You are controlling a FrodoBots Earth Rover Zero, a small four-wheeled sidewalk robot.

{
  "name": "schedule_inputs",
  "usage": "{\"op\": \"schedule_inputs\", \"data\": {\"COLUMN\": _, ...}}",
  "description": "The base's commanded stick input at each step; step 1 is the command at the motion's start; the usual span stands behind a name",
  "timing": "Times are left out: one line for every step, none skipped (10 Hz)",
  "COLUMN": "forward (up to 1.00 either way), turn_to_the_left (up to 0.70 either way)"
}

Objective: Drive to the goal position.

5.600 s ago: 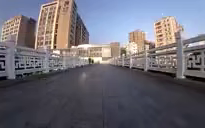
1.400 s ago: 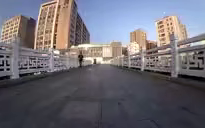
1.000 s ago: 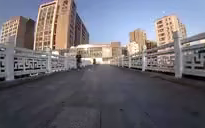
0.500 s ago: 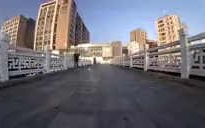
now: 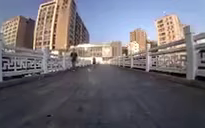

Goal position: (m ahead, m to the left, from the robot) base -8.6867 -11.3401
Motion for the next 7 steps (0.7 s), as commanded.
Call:
{"op": "schedule_inputs", "data": {"forward": 0.45, "turn_to_the_left": 0.0}}
{"op": "schedule_inputs", "data": {"forward": 0.45, "turn_to_the_left": 0.0}}
{"op": "schedule_inputs", "data": {"forward": 0.45, "turn_to_the_left": 0.0}}
{"op": "schedule_inputs", "data": {"forward": 0.45, "turn_to_the_left": 0.0}}
{"op": "schedule_inputs", "data": {"forward": 0.45, "turn_to_the_left": 0.0}}
{"op": "schedule_inputs", "data": {"forward": 0.45, "turn_to_the_left": 0.0}}
{"op": "schedule_inputs", "data": {"forward": 0.45, "turn_to_the_left": 0.0}}
